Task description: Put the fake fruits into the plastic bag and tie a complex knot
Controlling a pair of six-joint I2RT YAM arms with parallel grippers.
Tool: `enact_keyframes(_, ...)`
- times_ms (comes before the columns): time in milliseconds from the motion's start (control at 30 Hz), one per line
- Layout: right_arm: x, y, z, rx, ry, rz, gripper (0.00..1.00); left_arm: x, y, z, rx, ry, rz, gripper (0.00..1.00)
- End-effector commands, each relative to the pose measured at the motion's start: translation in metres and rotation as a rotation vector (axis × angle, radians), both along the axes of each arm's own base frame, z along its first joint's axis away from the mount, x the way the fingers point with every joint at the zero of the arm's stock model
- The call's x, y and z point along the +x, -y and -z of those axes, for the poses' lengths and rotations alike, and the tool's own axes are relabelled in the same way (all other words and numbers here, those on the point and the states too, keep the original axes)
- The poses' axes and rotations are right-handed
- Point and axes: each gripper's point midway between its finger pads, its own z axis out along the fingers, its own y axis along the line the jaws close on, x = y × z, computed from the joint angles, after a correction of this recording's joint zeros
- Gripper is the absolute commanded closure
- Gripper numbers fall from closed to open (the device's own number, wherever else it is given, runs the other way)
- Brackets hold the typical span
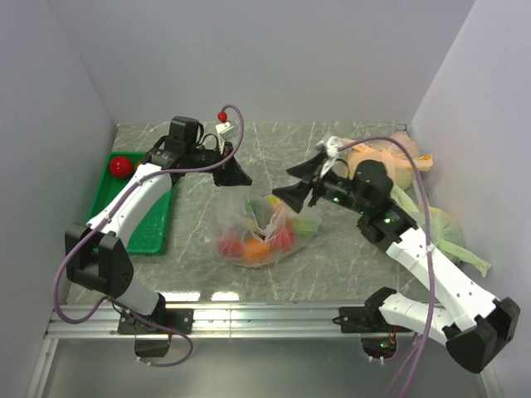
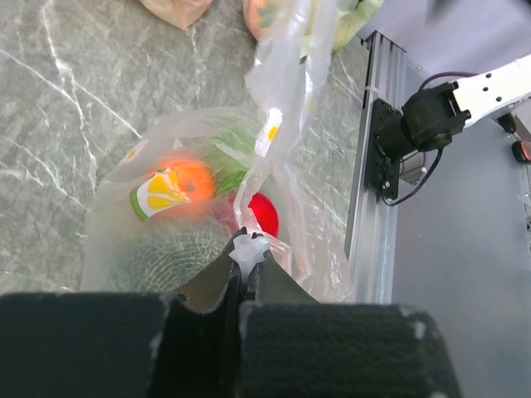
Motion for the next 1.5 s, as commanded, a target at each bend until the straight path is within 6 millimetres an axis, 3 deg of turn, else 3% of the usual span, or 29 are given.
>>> enact_keyframes(0,-0.013,-0.038,0.017,0.011,-0.098,-0.063,0.2,0.001,0.001,-0.034,-0.046,0.088,-0.01,1.0)
enact_keyframes(67,-0.013,-0.054,0.033,0.014,-0.146,-0.053,0.18,0.001,0.001,-0.033,-0.046,0.085,-0.005,1.0)
enact_keyframes(100,-0.017,-0.064,0.032,0.032,-0.135,-0.066,0.17,0.001,0.001,-0.033,-0.046,0.08,-0.006,1.0)
enact_keyframes(167,-0.01,-0.073,0.047,0.025,-0.194,-0.036,0.16,0.0,0.0,-0.033,-0.041,0.088,-0.001,1.0)
enact_keyframes(400,-0.004,-0.096,0.074,0.059,-0.318,-0.044,0.14,-0.004,-0.002,-0.035,-0.05,0.103,-0.003,1.0)
enact_keyframes(533,-0.006,-0.112,0.102,0.073,-0.425,-0.09,0.09,-0.004,-0.001,-0.034,-0.059,0.103,-0.007,1.0)
enact_keyframes(567,-0.006,-0.116,0.098,0.103,-0.42,-0.109,0.09,-0.003,-0.002,-0.035,-0.059,0.109,-0.01,1.0)
enact_keyframes(700,-0.026,-0.135,0.101,0.127,-0.455,-0.203,0.09,0.003,-0.002,-0.032,-0.054,0.117,-0.031,1.0)
enact_keyframes(767,-0.04,-0.145,0.114,0.089,-0.454,-0.23,0.09,0.01,-0.004,-0.031,-0.055,0.112,-0.053,1.0)
enact_keyframes(967,-0.041,-0.145,0.166,0.01,-0.502,-0.18,0.27,0.04,-0.011,-0.043,-0.098,0.103,-0.154,1.0)
enact_keyframes(1000,-0.041,-0.144,0.172,-0.001,-0.507,-0.17,0.42,0.044,-0.011,-0.045,-0.108,0.114,-0.16,1.0)
enact_keyframes(1067,-0.038,-0.142,0.182,-0.028,-0.505,-0.149,0.62,0.046,-0.013,-0.044,-0.113,0.101,-0.17,1.0)
enact_keyframes(1100,-0.035,-0.14,0.186,-0.04,-0.505,-0.131,0.84,0.047,-0.013,-0.044,-0.111,0.103,-0.172,1.0)
enact_keyframes(1133,-0.033,-0.14,0.189,-0.055,-0.492,-0.126,0.96,0.049,-0.013,-0.043,-0.109,0.109,-0.171,1.0)
enact_keyframes(1167,-0.032,-0.139,0.195,-0.078,-0.494,-0.119,1.0,0.05,-0.013,-0.042,-0.105,0.11,-0.176,1.0)
enact_keyframes(1300,-0.03,-0.14,0.219,-0.179,-0.474,-0.135,1.0,0.059,-0.014,-0.043,-0.1,0.13,-0.197,1.0)
enact_keyframes(1467,-0.024,-0.142,0.236,-0.247,-0.452,-0.142,1.0,0.075,-0.016,-0.046,-0.095,0.153,-0.234,1.0)
